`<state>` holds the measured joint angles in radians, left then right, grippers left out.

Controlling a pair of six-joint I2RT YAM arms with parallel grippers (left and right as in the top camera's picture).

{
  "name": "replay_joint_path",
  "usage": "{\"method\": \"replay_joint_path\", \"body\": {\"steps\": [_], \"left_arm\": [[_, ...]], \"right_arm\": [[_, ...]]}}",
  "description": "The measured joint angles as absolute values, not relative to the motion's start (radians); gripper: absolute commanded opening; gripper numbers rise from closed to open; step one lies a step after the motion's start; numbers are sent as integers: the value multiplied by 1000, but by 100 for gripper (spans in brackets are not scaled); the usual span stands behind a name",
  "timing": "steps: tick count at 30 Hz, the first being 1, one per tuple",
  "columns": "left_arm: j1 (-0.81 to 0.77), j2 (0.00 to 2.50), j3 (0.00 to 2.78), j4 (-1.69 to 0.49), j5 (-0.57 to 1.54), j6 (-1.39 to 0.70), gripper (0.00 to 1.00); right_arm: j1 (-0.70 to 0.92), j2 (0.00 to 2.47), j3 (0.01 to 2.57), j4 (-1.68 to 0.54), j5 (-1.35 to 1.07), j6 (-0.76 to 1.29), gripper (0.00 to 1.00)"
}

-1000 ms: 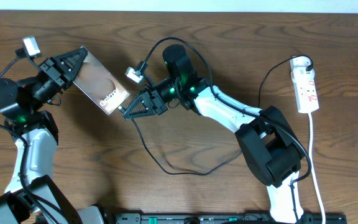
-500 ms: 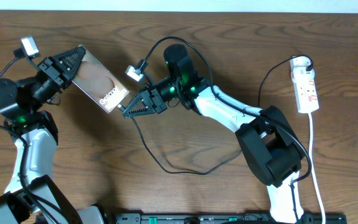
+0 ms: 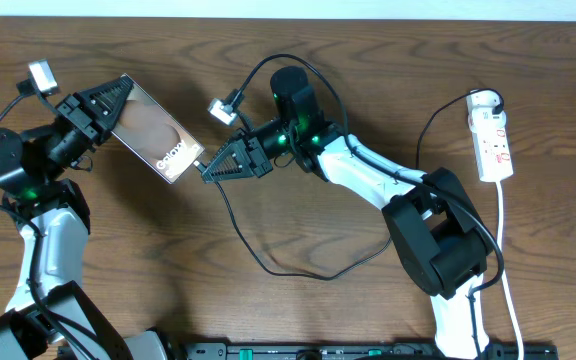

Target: Plug charger to phone and switch on socket

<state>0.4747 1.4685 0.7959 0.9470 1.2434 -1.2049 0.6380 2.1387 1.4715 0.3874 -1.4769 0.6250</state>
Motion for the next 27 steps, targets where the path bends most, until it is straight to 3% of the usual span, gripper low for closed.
{"method": "replay_joint_path", "body": {"steps": [27], "left_arm": [[475, 1468, 796, 947, 1246, -1207, 7]], "right_arm": [[656, 2139, 1471, 395, -1473, 625, 1]]}}
